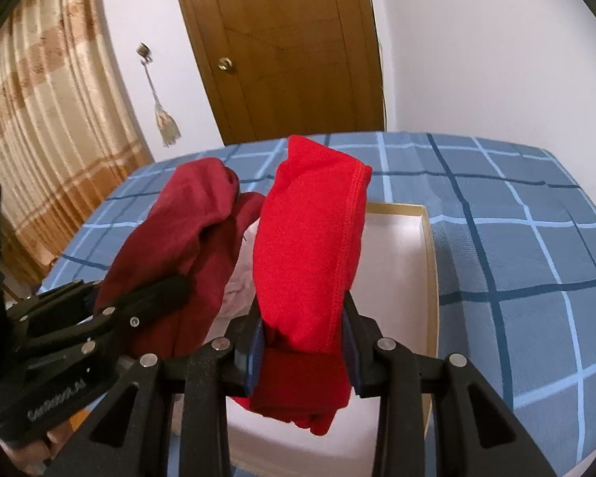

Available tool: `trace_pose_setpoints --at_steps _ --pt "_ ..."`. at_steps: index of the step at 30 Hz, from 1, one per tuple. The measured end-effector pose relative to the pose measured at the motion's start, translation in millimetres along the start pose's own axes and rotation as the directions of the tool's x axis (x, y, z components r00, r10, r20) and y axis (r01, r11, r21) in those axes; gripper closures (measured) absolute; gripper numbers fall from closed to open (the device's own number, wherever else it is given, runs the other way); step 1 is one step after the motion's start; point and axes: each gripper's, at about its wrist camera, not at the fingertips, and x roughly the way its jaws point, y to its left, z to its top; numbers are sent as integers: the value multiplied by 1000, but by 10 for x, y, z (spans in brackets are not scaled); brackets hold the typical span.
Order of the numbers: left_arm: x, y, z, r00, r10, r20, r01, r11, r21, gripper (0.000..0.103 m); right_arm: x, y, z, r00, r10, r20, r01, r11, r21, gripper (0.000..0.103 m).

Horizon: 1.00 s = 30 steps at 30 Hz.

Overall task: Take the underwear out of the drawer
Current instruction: 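Carry both red underwear pieces over the wooden tray beside the others, then lower the red pieces into the tray and open both tools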

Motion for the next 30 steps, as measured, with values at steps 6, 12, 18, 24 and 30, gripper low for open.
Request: trace_pose_setpoints --at_steps 6,12,18,24,30 --pt "363 2 80 996 49 -70 -48 999 6 80 401 -86 149 996 -15 -87 16 1000 9 66" --pt "566 78 109 990 75 -121 -77 997 -10 80 656 -134 212 991 -20 -136 23 999 23 66" --pt "671 116 115 986 102 -130 -105 994 -11 80 792 -164 258 988 -2 -153 8 999 36 66" --pt "744 158 100 985 114 -130 -116 993 -10 80 858 -162 261 989 3 -150 3 999 41 66" --pt "799 184 72 986 126 -113 -128 992 -11 72 883 -172 253 989 12 -149 -6 999 45 66"
